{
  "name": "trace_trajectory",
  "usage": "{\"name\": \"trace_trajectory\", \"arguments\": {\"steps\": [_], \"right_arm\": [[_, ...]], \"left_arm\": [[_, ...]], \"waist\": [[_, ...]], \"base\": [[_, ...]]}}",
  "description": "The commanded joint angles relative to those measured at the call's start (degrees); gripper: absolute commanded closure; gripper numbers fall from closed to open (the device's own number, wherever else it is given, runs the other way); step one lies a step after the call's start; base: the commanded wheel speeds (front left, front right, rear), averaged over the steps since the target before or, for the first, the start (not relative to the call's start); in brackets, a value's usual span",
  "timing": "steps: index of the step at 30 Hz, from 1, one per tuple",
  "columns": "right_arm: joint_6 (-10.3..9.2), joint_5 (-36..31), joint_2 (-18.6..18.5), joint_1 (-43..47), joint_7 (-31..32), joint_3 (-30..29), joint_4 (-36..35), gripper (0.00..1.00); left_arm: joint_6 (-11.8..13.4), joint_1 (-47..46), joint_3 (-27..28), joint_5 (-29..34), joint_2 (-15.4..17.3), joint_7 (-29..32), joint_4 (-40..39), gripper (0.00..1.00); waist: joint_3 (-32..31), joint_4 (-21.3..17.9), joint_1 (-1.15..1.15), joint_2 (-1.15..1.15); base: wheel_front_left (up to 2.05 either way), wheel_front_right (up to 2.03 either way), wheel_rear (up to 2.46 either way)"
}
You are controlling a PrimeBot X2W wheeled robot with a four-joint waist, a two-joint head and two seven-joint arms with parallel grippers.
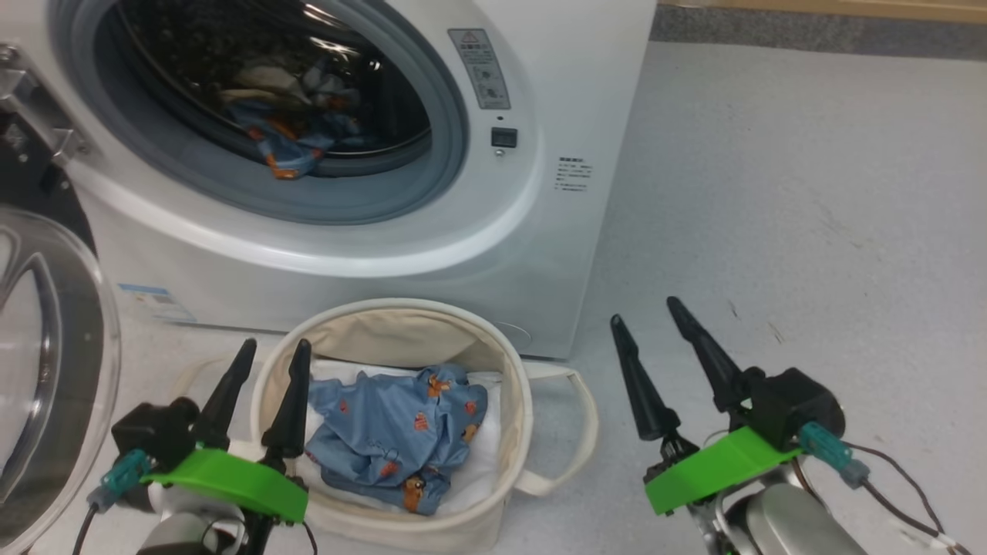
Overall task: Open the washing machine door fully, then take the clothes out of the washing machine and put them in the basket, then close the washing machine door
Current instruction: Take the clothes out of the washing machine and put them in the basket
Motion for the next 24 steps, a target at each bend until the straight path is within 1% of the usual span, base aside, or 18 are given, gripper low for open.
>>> {"name": "trace_trajectory", "arguments": {"steps": [1,8,15,19,24], "right_arm": [[0.42,0.4,0.0,-0.5,-0.3,1.1,-1.8,0.00],[0.42,0.5,-0.1,-0.6,-0.3,1.3,-1.9,0.00],[0.42,0.6,0.2,-0.8,-0.3,1.4,-2.2,0.00],[0.42,0.6,0.1,-0.9,-0.3,1.5,-2.5,0.00],[0.42,0.3,0.1,-1.6,-0.3,2.0,-2.8,0.00]], "left_arm": [[0.4,-1.0,2.2,0.0,0.9,-0.7,-2.1,0.00],[0.8,-1.0,1.9,-0.1,0.8,-0.7,-2.7,0.00],[1.2,-2.1,2.0,-0.3,1.0,-0.6,-2.8,0.00],[1.3,-4.8,2.6,-0.7,0.9,-0.6,-1.9,0.00],[1.1,-10.3,3.5,-1.1,1.4,-0.6,2.0,0.00]], "waist": [[-0.3,0.4,0.00,0.00],[-0.3,1.1,0.00,0.00],[0.4,0.4,0.00,0.00],[1.3,-0.1,0.00,0.00],[2.8,-1.8,0.00,0.00]], "base": [[0.00,0.00,0.00],[0.00,0.00,0.00],[0.00,0.00,0.00],[0.00,0.00,0.00],[0.00,0.00,0.00]]}}
